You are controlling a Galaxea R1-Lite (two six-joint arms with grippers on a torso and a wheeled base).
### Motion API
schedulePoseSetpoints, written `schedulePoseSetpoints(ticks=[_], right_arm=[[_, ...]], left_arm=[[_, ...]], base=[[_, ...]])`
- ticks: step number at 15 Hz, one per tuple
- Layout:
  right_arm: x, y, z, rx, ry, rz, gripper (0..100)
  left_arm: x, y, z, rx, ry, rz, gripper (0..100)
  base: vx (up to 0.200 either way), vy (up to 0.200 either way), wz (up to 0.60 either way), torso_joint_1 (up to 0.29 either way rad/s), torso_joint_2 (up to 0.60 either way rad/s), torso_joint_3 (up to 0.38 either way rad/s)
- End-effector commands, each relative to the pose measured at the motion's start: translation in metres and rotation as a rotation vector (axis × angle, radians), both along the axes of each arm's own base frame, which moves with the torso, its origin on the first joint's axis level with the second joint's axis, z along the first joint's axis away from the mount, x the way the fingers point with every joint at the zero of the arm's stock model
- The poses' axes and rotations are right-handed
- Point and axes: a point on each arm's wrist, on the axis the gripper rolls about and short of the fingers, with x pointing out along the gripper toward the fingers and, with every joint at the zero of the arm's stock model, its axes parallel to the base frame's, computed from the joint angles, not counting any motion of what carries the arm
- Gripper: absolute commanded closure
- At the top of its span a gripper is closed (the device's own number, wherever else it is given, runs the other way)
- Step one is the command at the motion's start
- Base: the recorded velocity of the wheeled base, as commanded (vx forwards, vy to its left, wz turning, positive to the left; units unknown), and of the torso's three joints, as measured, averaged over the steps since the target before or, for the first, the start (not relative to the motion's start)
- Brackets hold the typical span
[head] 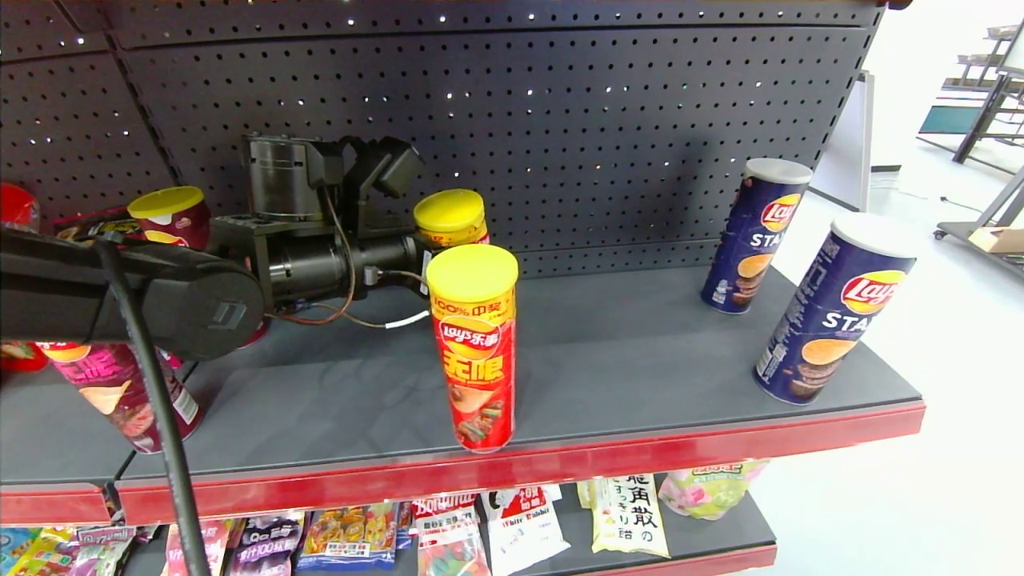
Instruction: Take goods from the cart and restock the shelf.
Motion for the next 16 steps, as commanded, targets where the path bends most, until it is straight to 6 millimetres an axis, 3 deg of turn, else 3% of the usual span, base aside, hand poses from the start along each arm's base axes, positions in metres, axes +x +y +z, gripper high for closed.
schedulePoseSetpoints(ticks=[1, 4, 5, 12, 16], right_arm=[[0.0, 0.0, 0.0, 0.0, 0.001, 0.0, 0], [0.0, 0.0, 0.0, 0.0, 0.001, 0.001, 0], [0.0, 0.0, 0.0, 0.0, 0.001, 0.0, 0], [0.0, 0.0, 0.0, 0.0, 0.001, 0.001, 0], [0.0, 0.0, 0.0, 0.0, 0.001, 0.0, 0]], left_arm=[[0.0, 0.001, 0.001, -0.001, -0.002, 0.002, 100], [0.0, 0.003, -0.001, 0.004, 0.005, 0.004, 100], [0.0, 0.003, -0.002, 0.006, 0.007, 0.003, 0], [-0.009, 0.008, 0.003, 0.003, -0.002, 0.009, 0], [-0.029, 0.033, -0.004, 0.025, 0.037, 0.074, 0]], base=[[0.0, 0.0, 0.0, 0.0, 0.0, 0.0], [0.0, 0.0, 0.0, 0.0, 0.0, 0.0], [0.0, 0.0, 0.0, 0.0, 0.0, 0.0], [0.0, 0.0, 0.0, 0.0, 0.0, 0.0], [0.0, 0.0, 0.0, 0.0, 0.0, 0.0]])
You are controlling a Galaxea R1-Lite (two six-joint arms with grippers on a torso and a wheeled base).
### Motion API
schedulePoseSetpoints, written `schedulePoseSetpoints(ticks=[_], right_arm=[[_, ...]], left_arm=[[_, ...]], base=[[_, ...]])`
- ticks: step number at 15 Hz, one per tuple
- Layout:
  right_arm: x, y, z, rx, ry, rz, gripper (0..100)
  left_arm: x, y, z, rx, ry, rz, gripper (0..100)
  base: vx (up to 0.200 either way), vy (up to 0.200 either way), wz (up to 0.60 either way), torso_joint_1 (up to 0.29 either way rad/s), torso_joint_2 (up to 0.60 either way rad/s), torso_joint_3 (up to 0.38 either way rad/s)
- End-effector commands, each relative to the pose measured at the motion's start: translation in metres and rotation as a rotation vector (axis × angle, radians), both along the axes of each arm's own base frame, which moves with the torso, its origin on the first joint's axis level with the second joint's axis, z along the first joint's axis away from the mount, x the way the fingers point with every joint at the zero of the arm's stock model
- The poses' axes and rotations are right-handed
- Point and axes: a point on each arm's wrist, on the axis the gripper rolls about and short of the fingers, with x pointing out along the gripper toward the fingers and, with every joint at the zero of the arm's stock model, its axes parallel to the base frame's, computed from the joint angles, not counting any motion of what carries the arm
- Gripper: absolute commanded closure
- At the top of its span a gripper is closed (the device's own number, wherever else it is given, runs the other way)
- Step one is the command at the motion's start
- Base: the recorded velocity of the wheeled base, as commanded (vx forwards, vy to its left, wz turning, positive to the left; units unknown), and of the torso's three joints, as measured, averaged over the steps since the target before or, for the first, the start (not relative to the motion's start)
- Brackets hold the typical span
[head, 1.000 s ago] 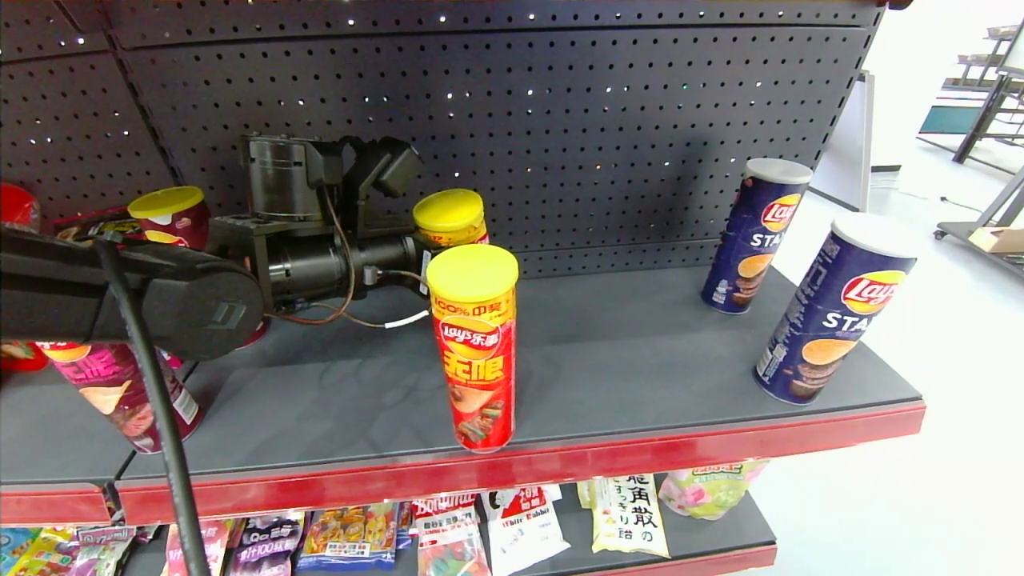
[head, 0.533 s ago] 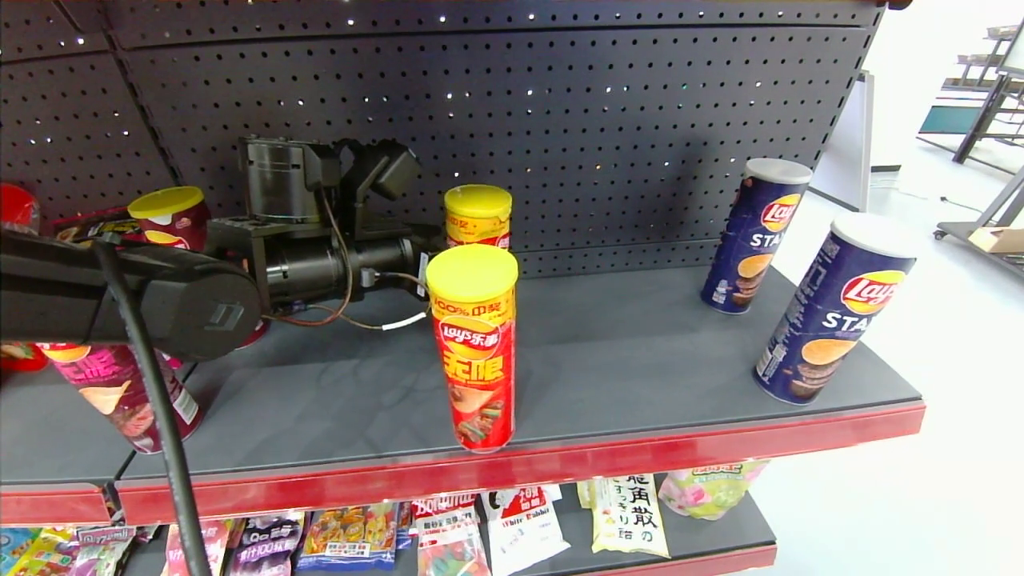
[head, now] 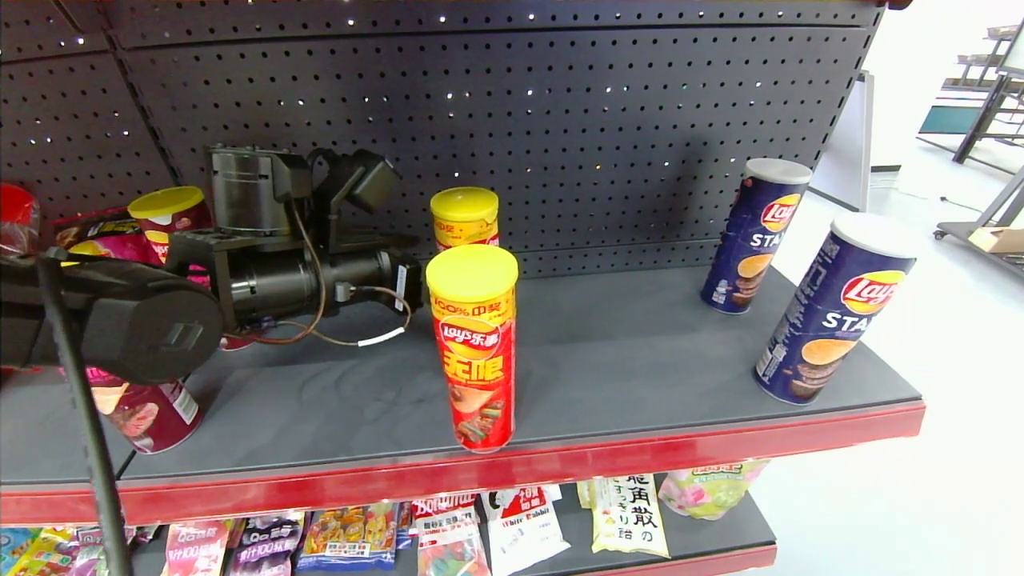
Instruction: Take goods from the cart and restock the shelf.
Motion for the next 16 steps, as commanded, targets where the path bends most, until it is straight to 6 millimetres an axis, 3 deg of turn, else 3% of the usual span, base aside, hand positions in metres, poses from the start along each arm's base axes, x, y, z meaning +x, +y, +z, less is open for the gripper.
schedulePoseSetpoints(ticks=[1, 3, 5, 6, 8, 11, 16], right_arm=[[0.0, 0.0, 0.0, 0.0, 0.001, 0.0, 0], [0.0, 0.0, 0.0, 0.0, 0.001, 0.002, 0], [0.0, 0.0, 0.0, 0.0, 0.001, 0.0, 0], [0.0, 0.0, 0.0, 0.0, 0.001, 0.002, 0], [0.0, 0.0, 0.0, 0.0, 0.001, 0.0, 0], [0.0, 0.0, 0.0, 0.0, 0.001, 0.002, 0], [0.0, 0.0, 0.0, 0.0, 0.001, 0.0, 0]], left_arm=[[-0.015, 0.021, -0.005, 0.014, 0.021, 0.058, 0], [-0.031, 0.039, -0.009, 0.022, 0.031, 0.116, 0], [-0.06, 0.051, -0.007, 0.041, 0.025, 0.183, 0], [-0.085, 0.059, -0.004, 0.053, 0.006, 0.238, 0], [-0.155, 0.083, -0.008, 0.111, -0.064, 0.376, 0], [-0.219, 0.108, -0.015, 0.078, -0.183, 0.525, 0], [-0.285, 0.133, -0.064, 0.029, -0.226, 0.727, 0]], base=[[0.0, 0.0, 0.0, 0.0, 0.0, 0.0], [0.0, 0.0, 0.0, 0.0, 0.0, 0.0], [0.0, 0.0, 0.0, 0.0, 0.0, 0.0], [0.0, 0.0, 0.0, 0.0, 0.0, 0.0], [0.0, 0.0, 0.0, 0.0, 0.0, 0.0], [0.0, 0.0, 0.0, 0.0, 0.0, 0.0], [0.0, 0.0, 0.0, 0.0, 0.0, 0.0]])
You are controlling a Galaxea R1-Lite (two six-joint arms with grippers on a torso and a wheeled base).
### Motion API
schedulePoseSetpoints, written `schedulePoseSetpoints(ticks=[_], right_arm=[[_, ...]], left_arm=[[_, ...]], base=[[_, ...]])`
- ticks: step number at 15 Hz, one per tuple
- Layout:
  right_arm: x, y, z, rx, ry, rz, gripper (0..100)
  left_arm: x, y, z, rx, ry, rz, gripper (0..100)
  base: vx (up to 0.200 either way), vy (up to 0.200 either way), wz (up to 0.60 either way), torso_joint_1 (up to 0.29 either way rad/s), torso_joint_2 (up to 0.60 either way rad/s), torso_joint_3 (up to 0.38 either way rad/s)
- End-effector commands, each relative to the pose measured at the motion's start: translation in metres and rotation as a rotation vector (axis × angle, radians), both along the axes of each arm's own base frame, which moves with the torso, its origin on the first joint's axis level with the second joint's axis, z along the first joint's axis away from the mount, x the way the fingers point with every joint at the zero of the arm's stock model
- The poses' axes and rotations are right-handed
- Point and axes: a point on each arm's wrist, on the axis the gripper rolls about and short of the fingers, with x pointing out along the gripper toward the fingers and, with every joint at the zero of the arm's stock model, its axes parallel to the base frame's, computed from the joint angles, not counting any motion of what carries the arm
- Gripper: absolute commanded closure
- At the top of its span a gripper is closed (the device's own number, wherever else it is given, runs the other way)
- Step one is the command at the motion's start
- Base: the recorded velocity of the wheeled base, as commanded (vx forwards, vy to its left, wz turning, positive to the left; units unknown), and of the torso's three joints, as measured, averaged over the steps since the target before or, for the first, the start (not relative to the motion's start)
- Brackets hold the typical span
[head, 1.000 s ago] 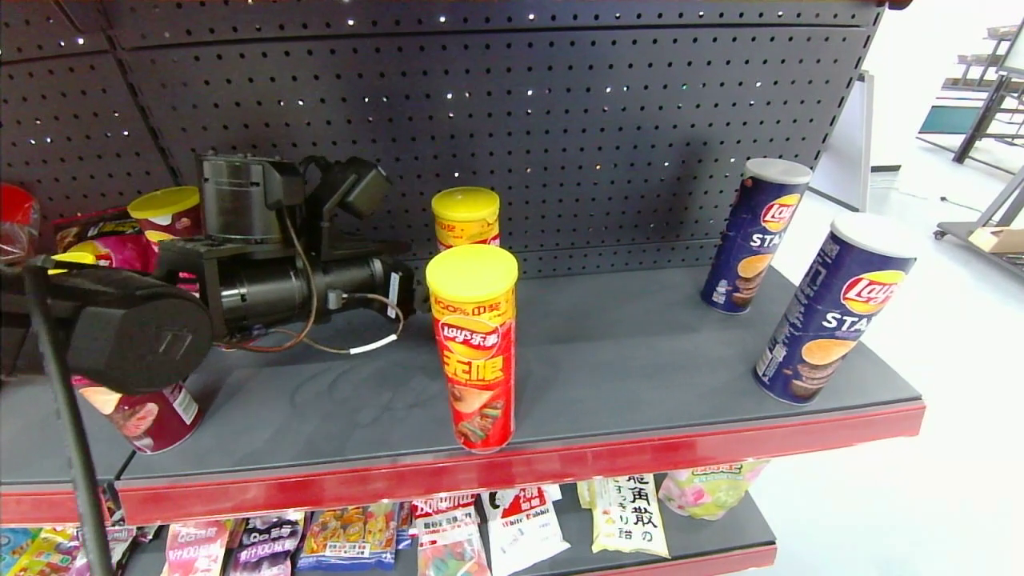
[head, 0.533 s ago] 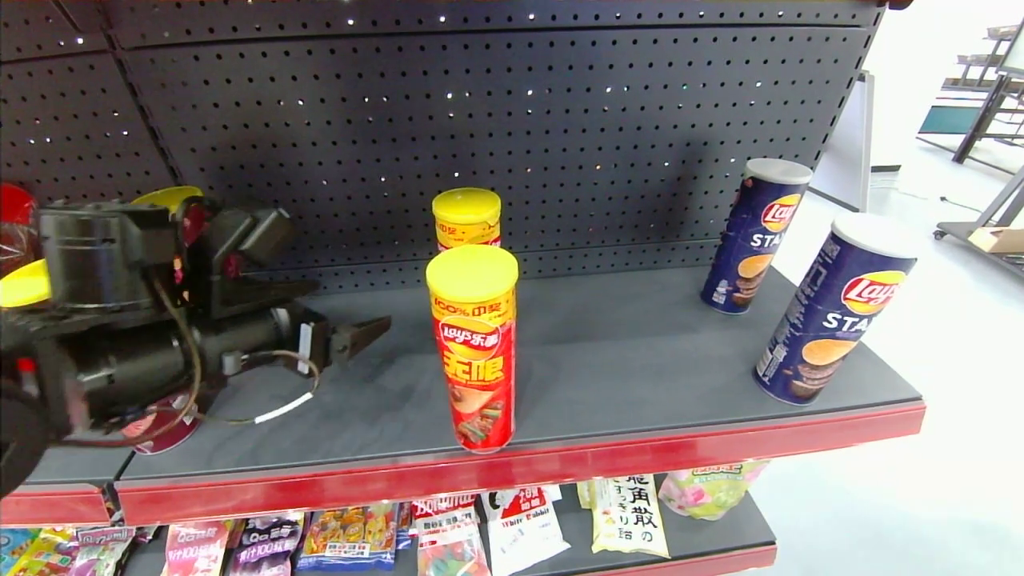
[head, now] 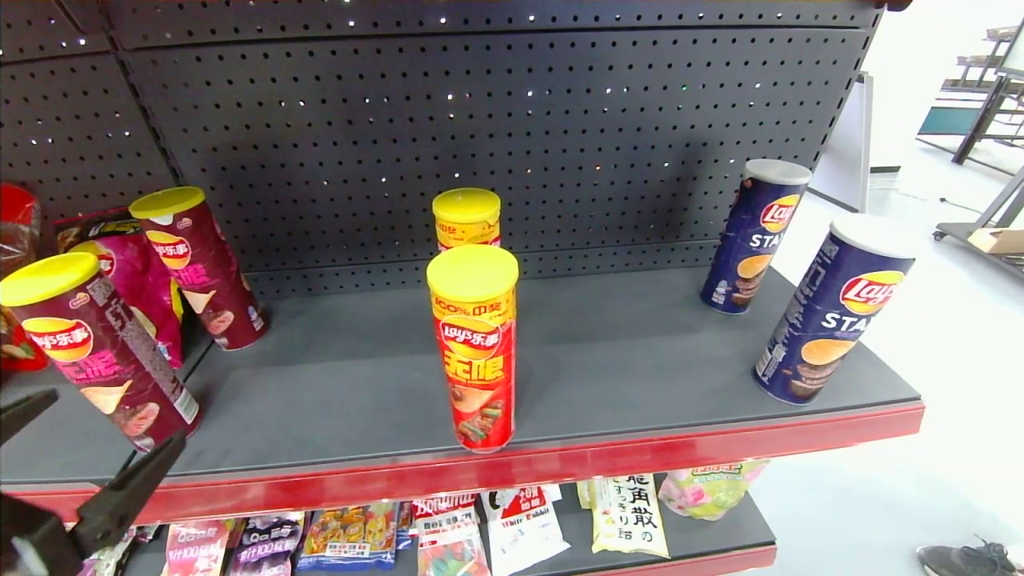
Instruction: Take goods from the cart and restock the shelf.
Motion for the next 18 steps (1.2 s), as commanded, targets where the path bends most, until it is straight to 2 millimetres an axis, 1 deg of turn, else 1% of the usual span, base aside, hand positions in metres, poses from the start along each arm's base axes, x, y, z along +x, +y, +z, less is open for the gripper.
schedulePoseSetpoints(ticks=[1, 3, 4, 6, 9, 10, 16, 18], right_arm=[[0.0, 0.0, 0.0, 0.0, 0.001, 0.002, 0], [0.0, 0.0, 0.0, 0.0, 0.001, 0.0, 0], [0.0, 0.0, 0.0, 0.0, 0.001, 0.002, 0], [0.0, 0.0, 0.0, -0.002, 0.001, 0.002, 0], [0.0, 0.0, 0.0, -0.003, 0.001, 0.005, 0], [0.0, 0.0, 0.0, -0.005, 0.001, 0.005, 0], [0.0, 0.0, 0.0, 0.0, 0.001, 0.007, 0], [0.0, 0.0, 0.0, 0.0, 0.001, 0.007, 0]], left_arm=[[-0.056, 0.017, -0.041, -0.081, -0.075, 0.15, 0], [-0.083, 0.021, -0.068, -0.107, -0.101, 0.125, 0], [-0.091, 0.022, -0.077, -0.112, -0.118, 0.109, 0], [-0.092, 0.022, -0.077, -0.143, -0.116, 0.111, 0], [-0.09, 0.022, -0.086, -0.166, -0.086, 0.132, 0], [-0.09, 0.022, -0.086, -0.173, -0.086, 0.133, 0], [-0.09, 0.022, -0.086, -0.179, -0.085, 0.13, 0], [-0.09, 0.022, -0.086, -0.198, -0.084, 0.124, 0]], base=[[0.0, 0.0, 0.0, 0.0, 0.0, 0.0], [0.0, 0.0, 0.0, 0.0, 0.0, 0.0], [0.0, 0.0, 0.0, 0.0, 0.0, 0.0], [0.0, 0.0, 0.0, 0.0, 0.0, 0.0], [0.0, 0.0, 0.0, 0.0, 0.0, 0.0], [0.0, 0.0, 0.0, 0.0, 0.0, 0.0], [0.0, 0.0, 0.6, 0.002, 0.0, 0.002], [0.0, 0.0, 0.0, 0.0, 0.0, 0.0]])
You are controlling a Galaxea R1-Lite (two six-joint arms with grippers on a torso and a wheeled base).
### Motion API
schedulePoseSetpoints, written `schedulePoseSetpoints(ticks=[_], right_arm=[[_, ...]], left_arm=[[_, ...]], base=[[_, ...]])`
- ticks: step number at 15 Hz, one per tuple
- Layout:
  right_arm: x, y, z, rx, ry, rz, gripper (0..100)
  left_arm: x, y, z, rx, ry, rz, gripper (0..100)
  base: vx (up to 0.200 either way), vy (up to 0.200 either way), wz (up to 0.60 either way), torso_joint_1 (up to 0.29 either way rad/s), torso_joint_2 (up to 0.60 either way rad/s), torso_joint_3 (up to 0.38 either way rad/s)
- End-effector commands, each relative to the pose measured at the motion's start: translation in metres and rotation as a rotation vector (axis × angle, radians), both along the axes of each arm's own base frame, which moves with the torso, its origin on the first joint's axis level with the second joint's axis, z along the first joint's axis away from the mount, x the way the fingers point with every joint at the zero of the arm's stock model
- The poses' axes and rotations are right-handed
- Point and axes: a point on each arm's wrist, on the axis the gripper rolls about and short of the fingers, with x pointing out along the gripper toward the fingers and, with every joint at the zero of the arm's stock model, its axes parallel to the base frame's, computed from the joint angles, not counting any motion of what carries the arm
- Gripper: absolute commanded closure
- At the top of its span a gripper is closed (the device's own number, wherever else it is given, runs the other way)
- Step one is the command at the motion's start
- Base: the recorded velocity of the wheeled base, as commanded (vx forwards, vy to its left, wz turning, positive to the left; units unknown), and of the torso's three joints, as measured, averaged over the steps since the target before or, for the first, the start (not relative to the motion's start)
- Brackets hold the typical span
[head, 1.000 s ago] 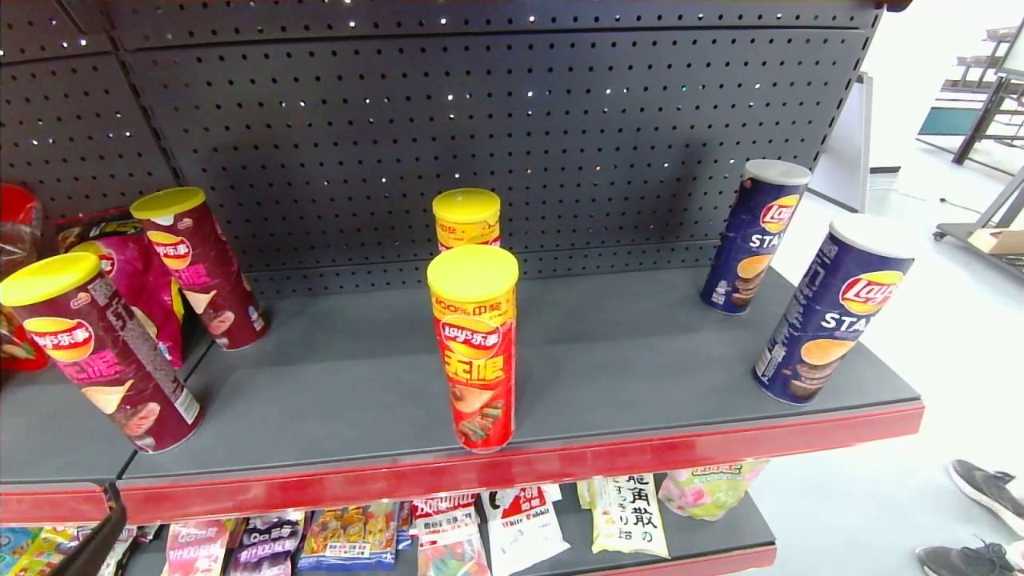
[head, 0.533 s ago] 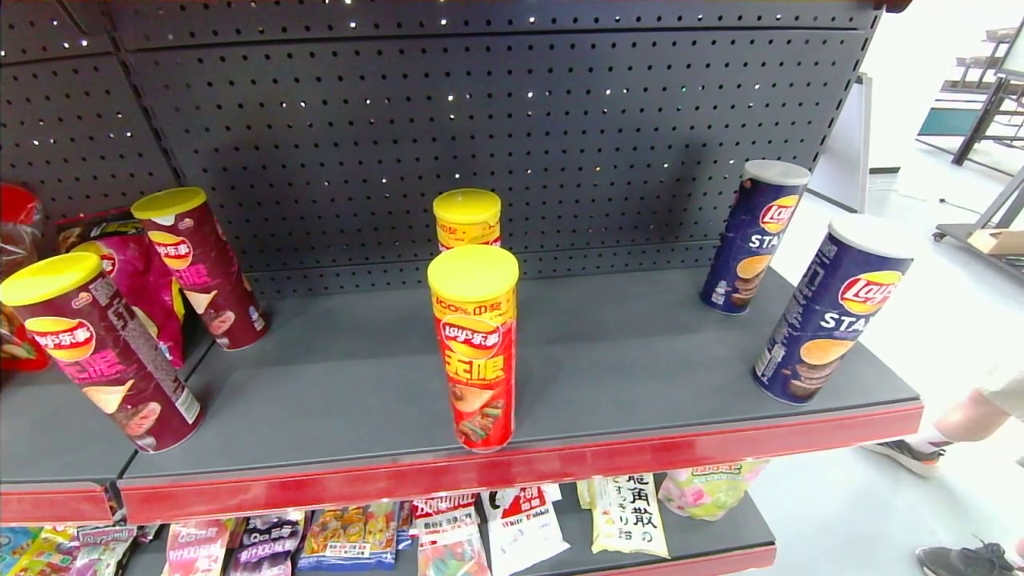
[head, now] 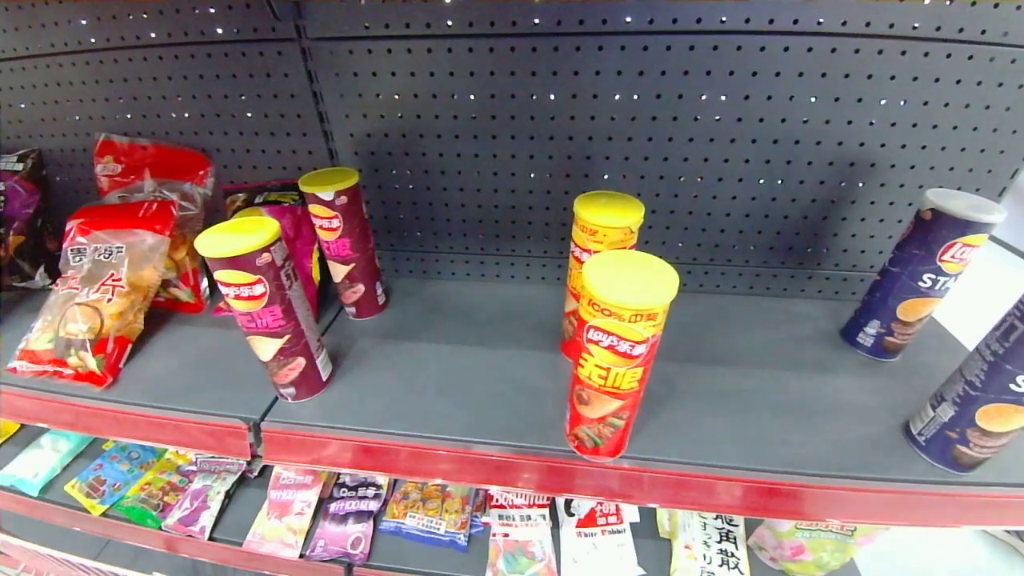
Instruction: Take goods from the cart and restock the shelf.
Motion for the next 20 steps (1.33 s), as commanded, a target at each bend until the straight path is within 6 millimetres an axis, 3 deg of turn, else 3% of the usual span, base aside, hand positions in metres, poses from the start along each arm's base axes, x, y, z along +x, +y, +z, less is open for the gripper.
schedulePoseSetpoints(ticks=[1, 4, 5, 6, 7, 8, 10, 14, 17, 18, 20], right_arm=[[0.0, 0.0, 0.0, -0.005, 0.0, 0.003, 0], [-0.001, 0.001, 0.004, -0.002, -0.022, 0.034, 0], [-0.004, 0.001, 0.054, 0.029, -0.098, 0.081, 0], [0.005, 0.002, 0.102, 0.101, -0.094, 0.099, 0], [0.011, 0.002, 0.125, 0.126, -0.096, 0.129, 0], [0.03, 0.005, 0.146, 0.022, -0.05, 0.245, 0], [0.075, 0.009, 0.138, -0.11, 0.12, 0.322, 0], [0.111, 0.032, 0.122, -0.138, 0.3, 0.548, 0], [0.142, 0.043, 0.118, -0.146, 0.352, 0.559, 0], [0.161, 0.049, 0.115, -0.146, 0.36, 0.558, 0], [0.185, 0.056, 0.103, -0.152, 0.403, 0.54, 0]], left_arm=[[0.0, 0.0, 0.0, -0.003, 0.005, -0.003, 0], [0.0, 0.0, 0.0, -0.004, 0.006, -0.005, 0], [0.0, 0.0, 0.0, -0.003, 0.005, -0.005, 0], [0.0, 0.0, 0.0, -0.002, 0.005, -0.004, 0], [0.0, 0.0, 0.0, -0.002, 0.005, -0.004, 0], [0.0, 0.0, 0.0, 0.006, 0.005, -0.004, 0], [0.0, 0.0, 0.0, 0.006, 0.005, 0.002, 0], [0.001, 0.0, 0.0, 0.005, 0.006, 0.007, 0], [0.001, 0.0, 0.0, -0.001, 0.006, 0.007, 0], [0.001, 0.0, 0.0, -0.001, 0.006, 0.007, 0], [0.001, 0.0, 0.0, -0.001, 0.006, 0.009, 0]], base=[[0.0, 0.0, 0.0, 0.0, 0.0, 0.0], [0.0, 0.0, 0.0, 0.0, 0.0, 0.0], [0.0, 0.0, 0.0, 0.0, 0.0, 0.0], [0.0, 0.0, 0.0, 0.0, 0.0, 0.0], [0.0, 0.0, 0.0, 0.0, 0.0, 0.0], [0.0, 0.0, 0.0, 0.0, 0.0, 0.0], [0.0, 0.0, 0.0, 0.0, 0.0, 0.0], [0.0, 0.0, 0.0, 0.0, 0.0, 0.0], [0.0, 0.0, 0.0, 0.0, 0.0, 0.0], [0.0, 0.0, 0.0, 0.0, 0.0, 0.0], [0.0, 0.0, 0.0, 0.0, 0.0, 0.0]])
